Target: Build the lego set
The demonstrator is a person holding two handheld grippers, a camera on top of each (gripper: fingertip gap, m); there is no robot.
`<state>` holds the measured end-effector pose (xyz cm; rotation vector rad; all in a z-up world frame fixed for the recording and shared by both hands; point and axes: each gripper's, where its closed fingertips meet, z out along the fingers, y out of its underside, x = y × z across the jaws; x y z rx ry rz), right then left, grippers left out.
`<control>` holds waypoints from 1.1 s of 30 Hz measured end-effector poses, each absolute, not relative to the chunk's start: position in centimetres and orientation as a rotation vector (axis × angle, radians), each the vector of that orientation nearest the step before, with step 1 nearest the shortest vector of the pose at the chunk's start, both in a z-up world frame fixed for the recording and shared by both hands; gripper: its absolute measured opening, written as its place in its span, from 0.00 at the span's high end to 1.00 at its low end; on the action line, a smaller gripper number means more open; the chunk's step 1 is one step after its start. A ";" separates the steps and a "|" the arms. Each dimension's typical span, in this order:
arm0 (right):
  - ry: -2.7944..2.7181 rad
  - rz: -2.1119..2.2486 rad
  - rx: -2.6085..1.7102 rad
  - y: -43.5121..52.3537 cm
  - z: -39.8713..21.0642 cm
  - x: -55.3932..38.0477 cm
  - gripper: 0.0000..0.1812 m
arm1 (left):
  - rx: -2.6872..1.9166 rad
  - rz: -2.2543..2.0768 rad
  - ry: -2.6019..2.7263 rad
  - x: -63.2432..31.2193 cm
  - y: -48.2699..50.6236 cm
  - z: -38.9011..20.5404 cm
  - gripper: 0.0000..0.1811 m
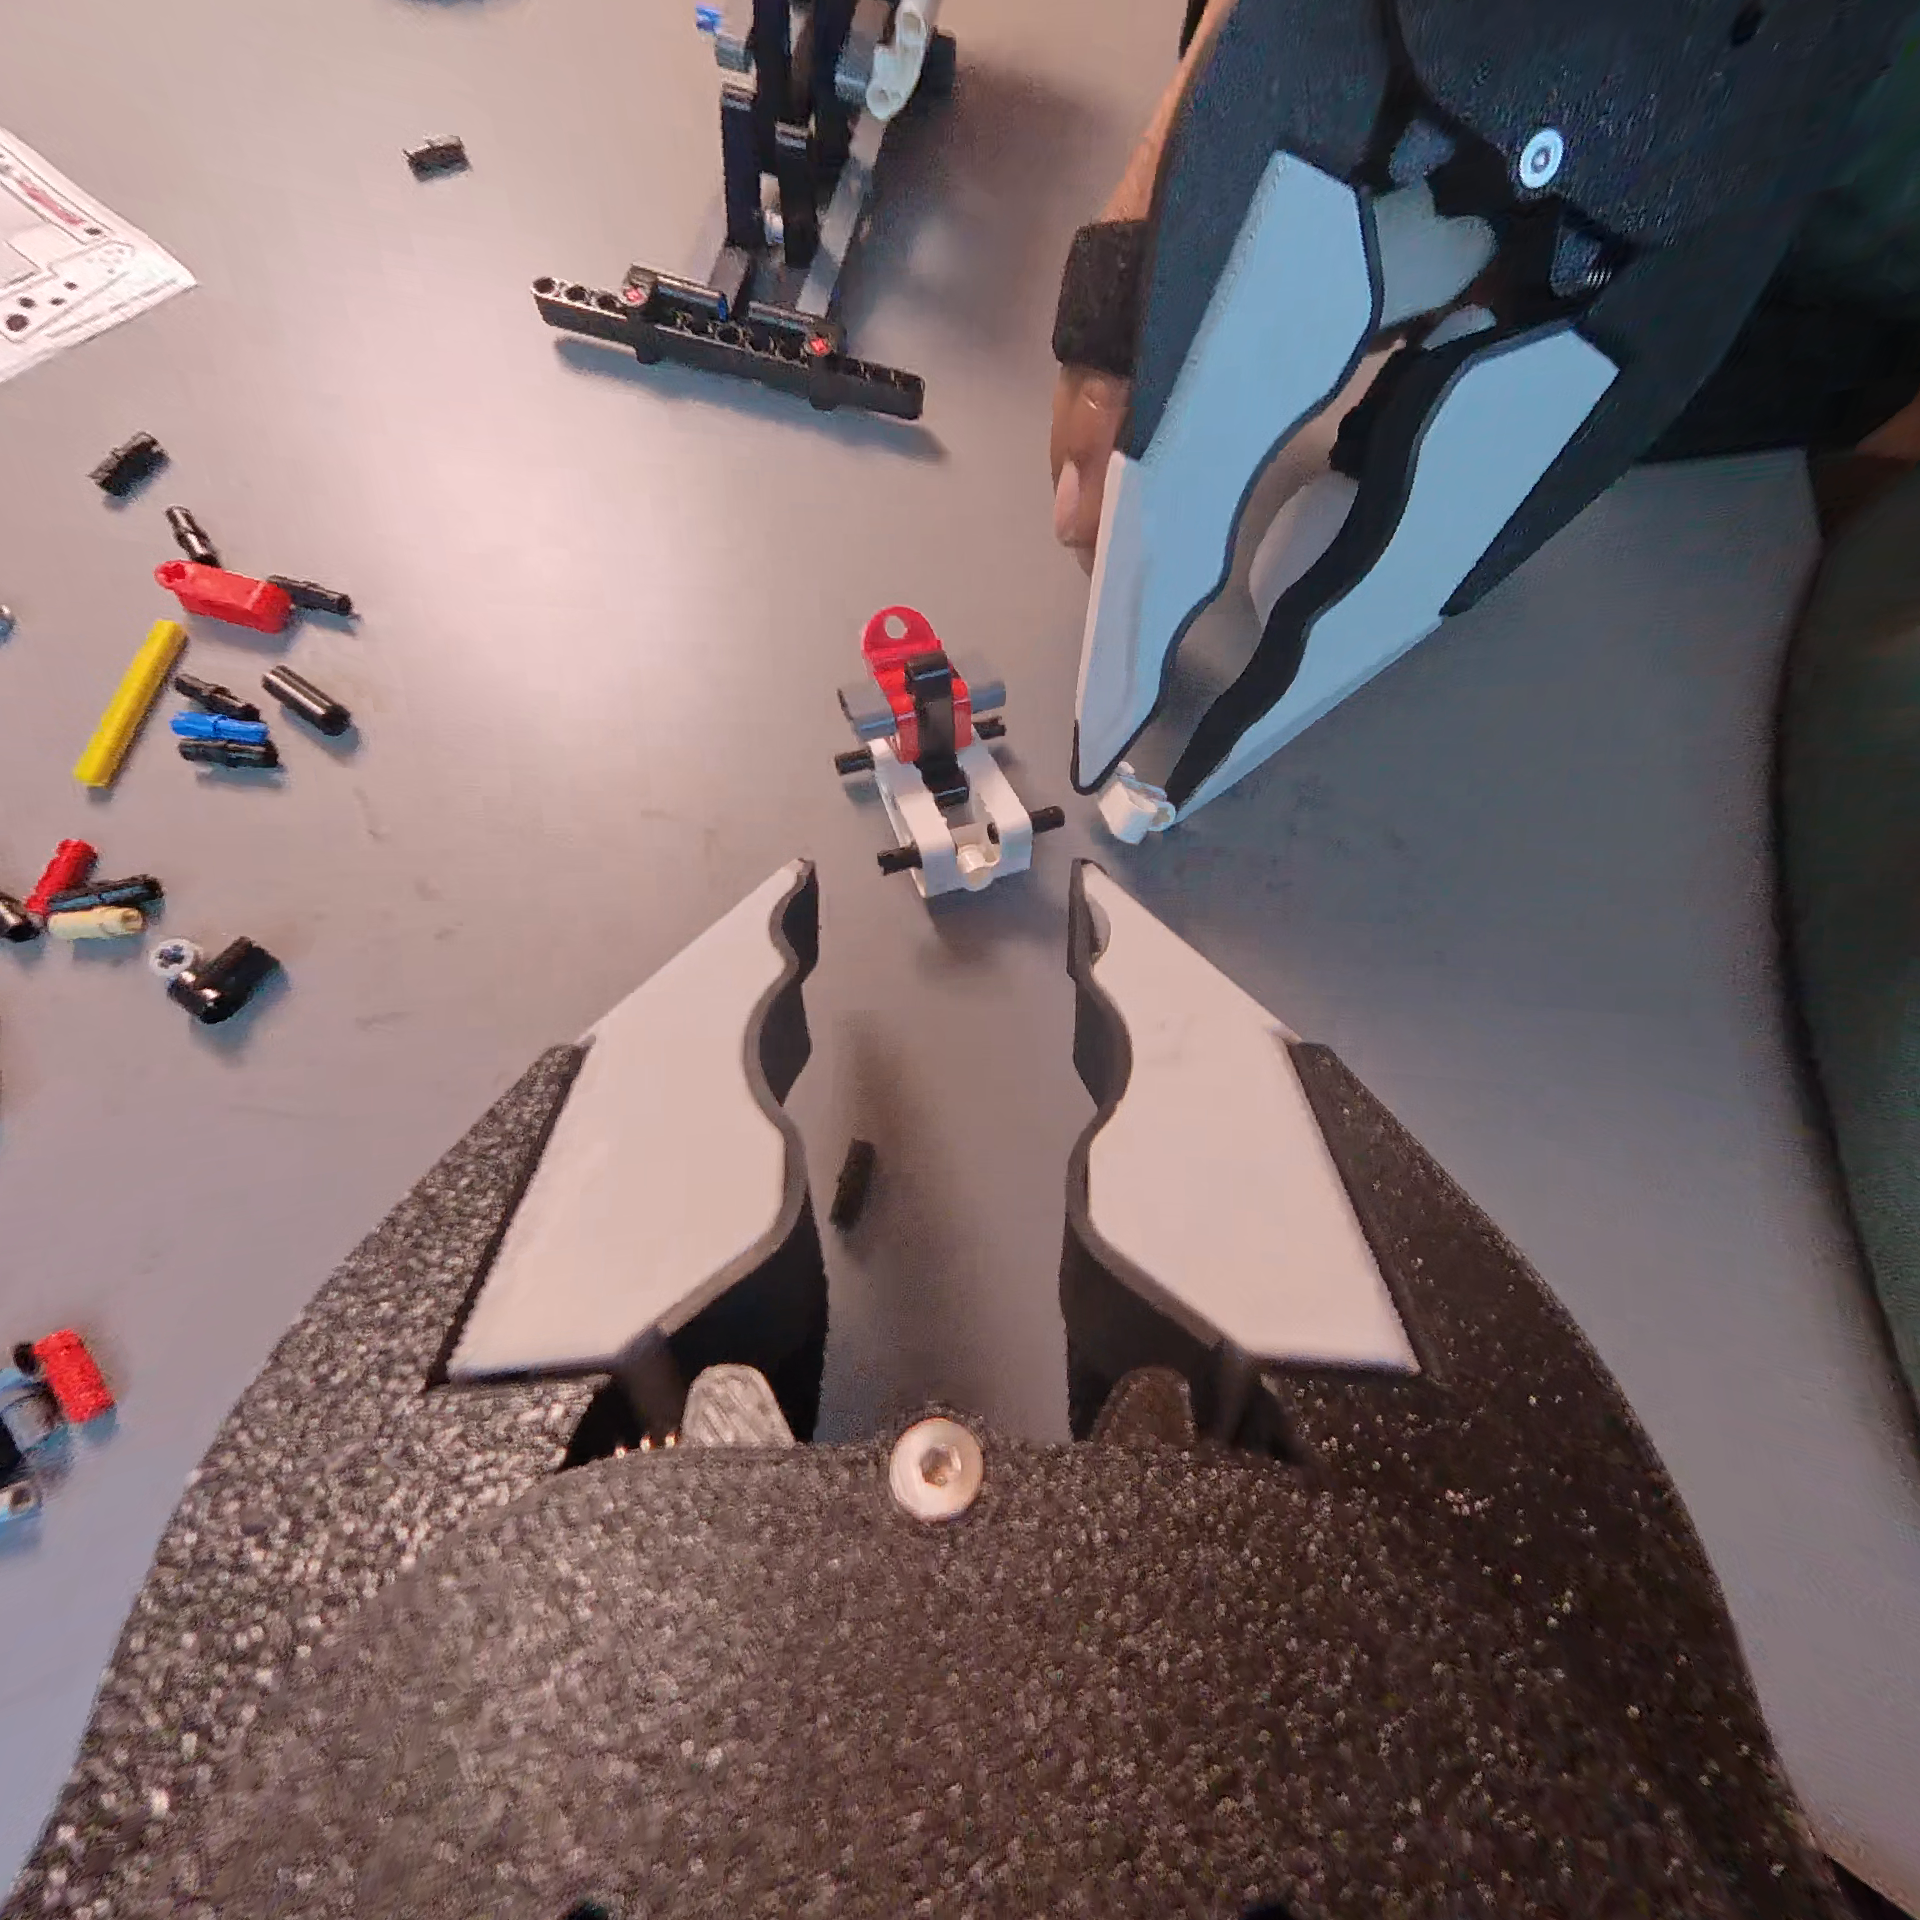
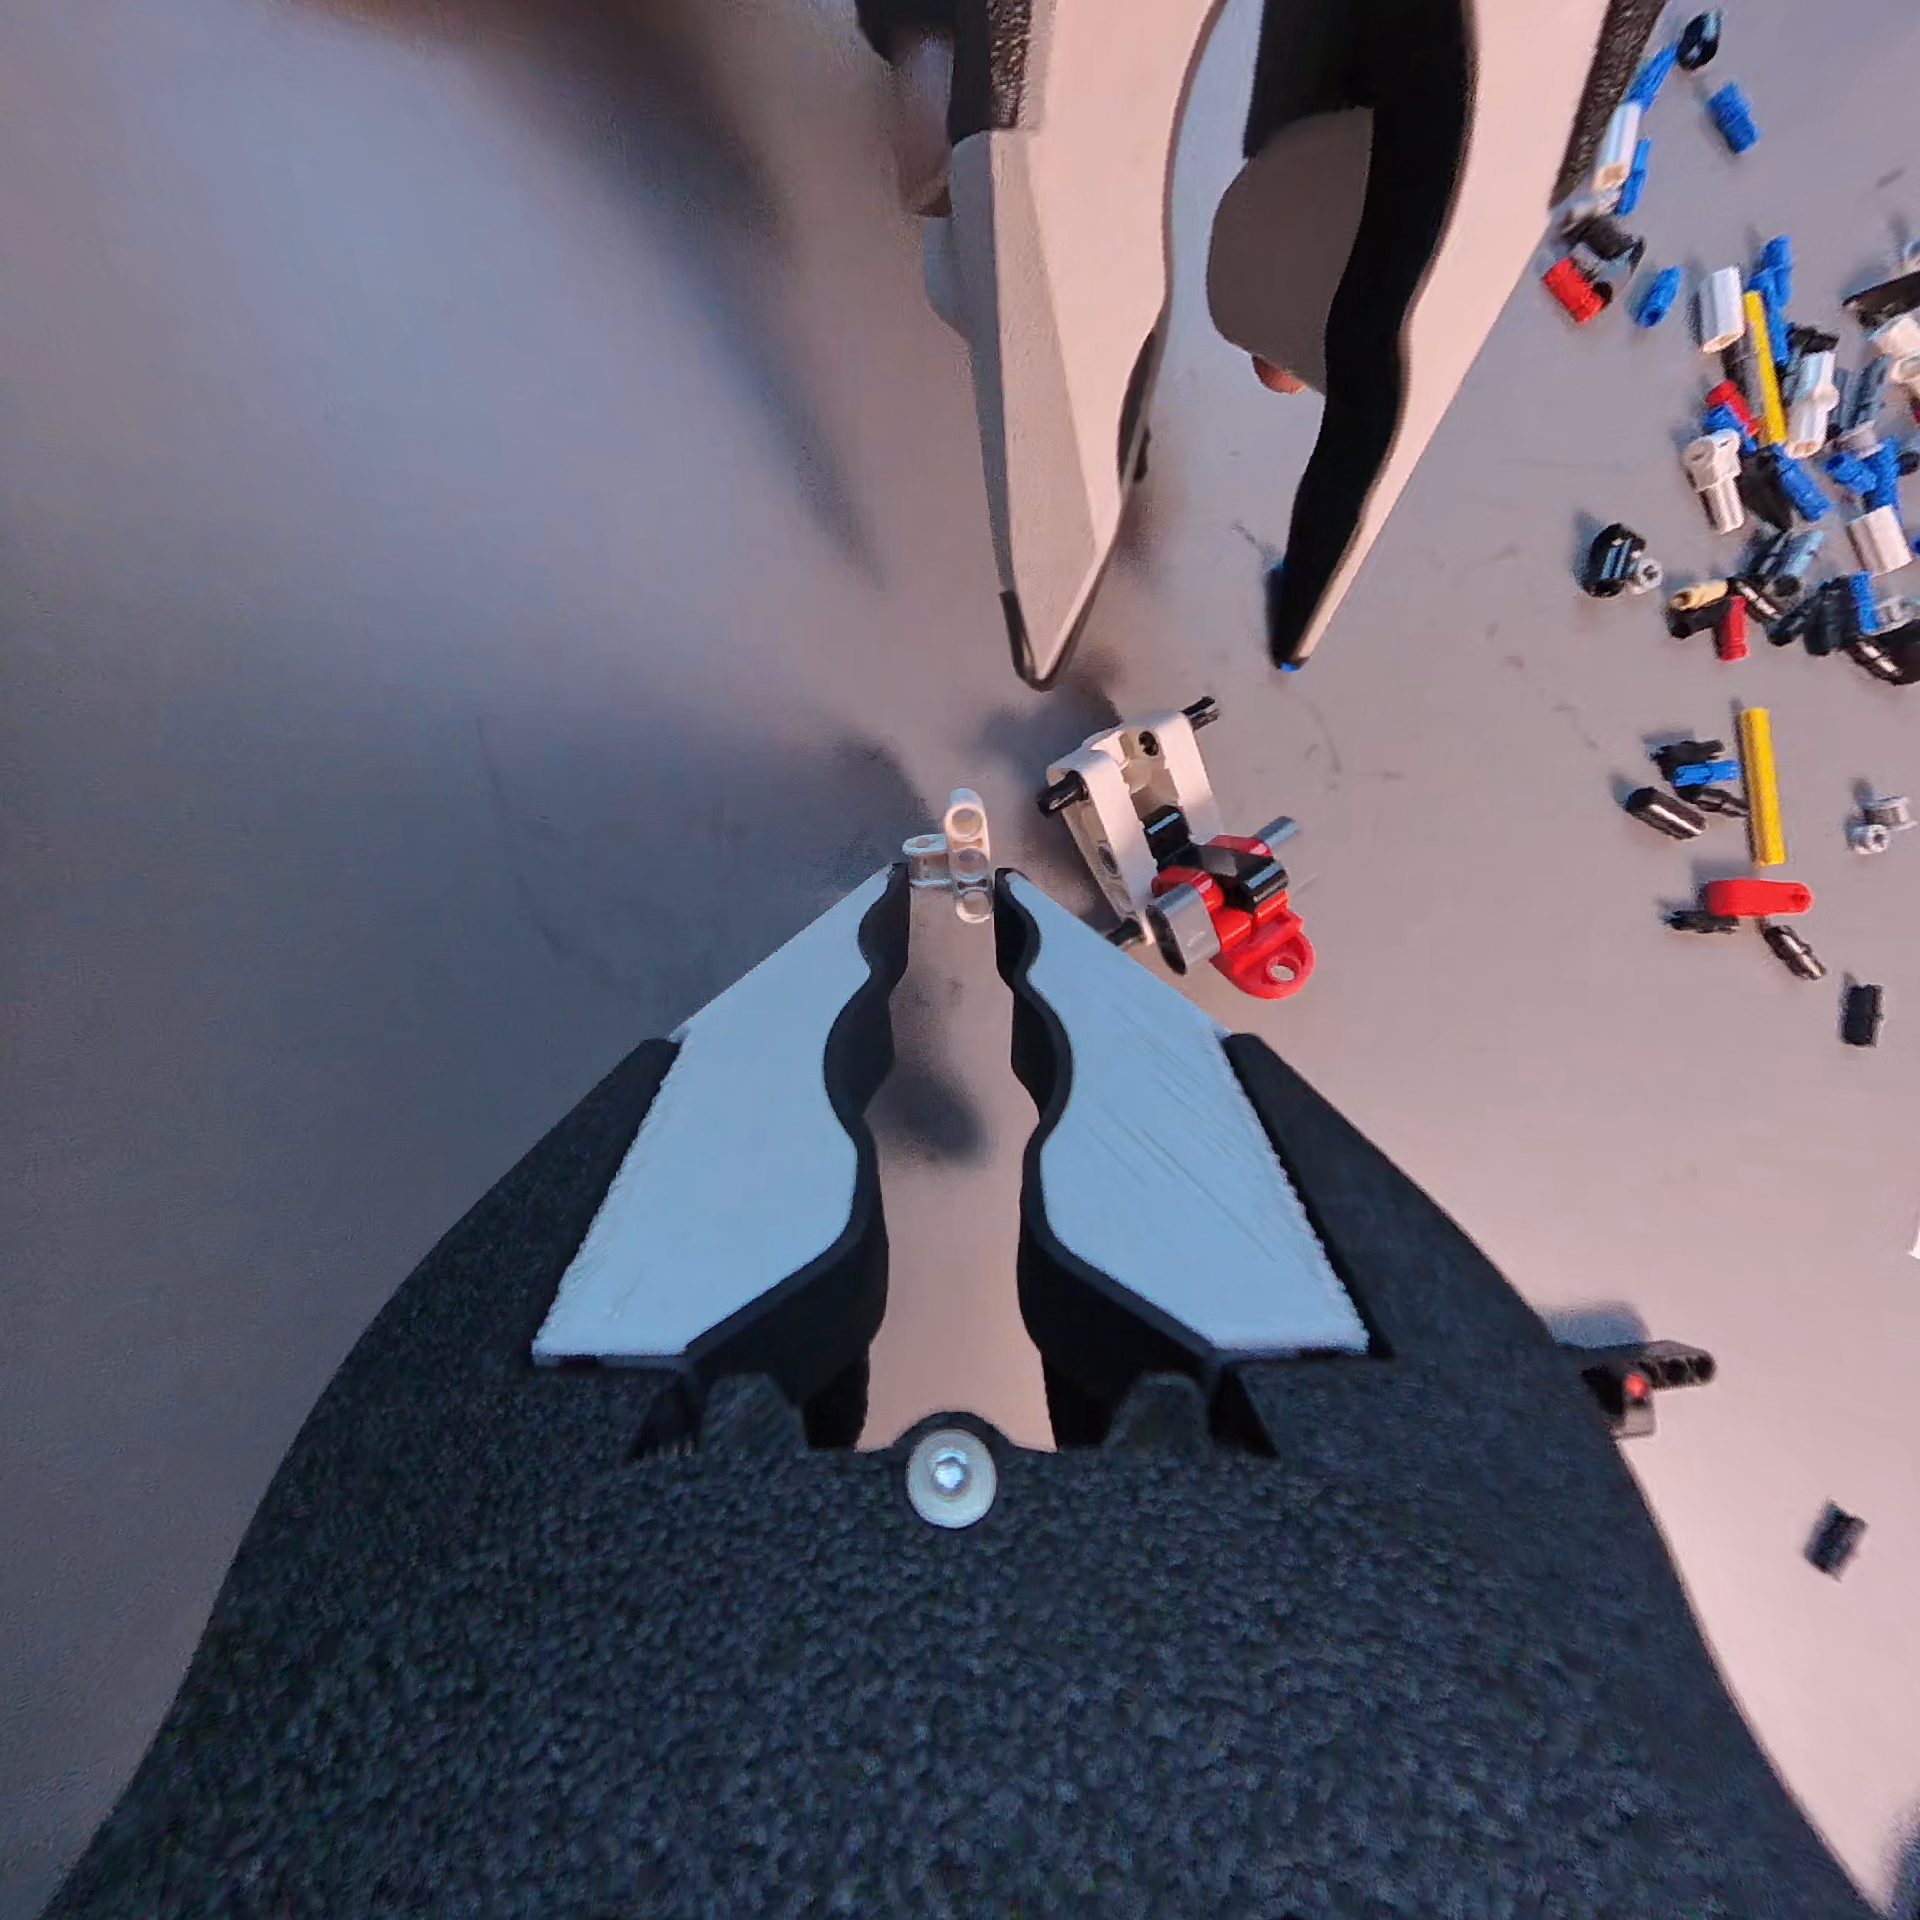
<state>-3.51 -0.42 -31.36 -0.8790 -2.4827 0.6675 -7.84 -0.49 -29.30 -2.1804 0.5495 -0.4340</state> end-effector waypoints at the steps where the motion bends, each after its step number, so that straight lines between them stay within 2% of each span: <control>1: -2.478 0.671 -0.882 -0.5 -31.4 -3.6 0.91 | -2.193 -0.411 0.566 -7.5 -0.4 -29.6 0.73; 6: -2.476 0.696 -0.958 -0.4 -31.5 -3.6 0.91 | -2.261 -0.316 0.620 -6.6 0.1 -31.3 0.73; 11: -2.467 0.727 -1.023 -0.3 -31.5 -3.6 0.91 | -2.276 -0.284 0.616 -6.4 0.7 -31.7 0.81; 17: -2.465 0.733 -1.063 -0.3 -31.5 -3.6 0.90 | -2.276 -0.265 0.598 -6.3 1.2 -31.7 0.81; 23: -2.437 0.781 -1.085 0.6 -30.5 -3.6 0.85 | -2.279 -0.239 0.604 -6.4 2.6 -31.6 0.81; 33: -2.269 0.907 -1.107 2.8 -27.9 -4.5 0.85 | -2.211 -0.253 0.604 -7.7 4.3 -30.2 0.78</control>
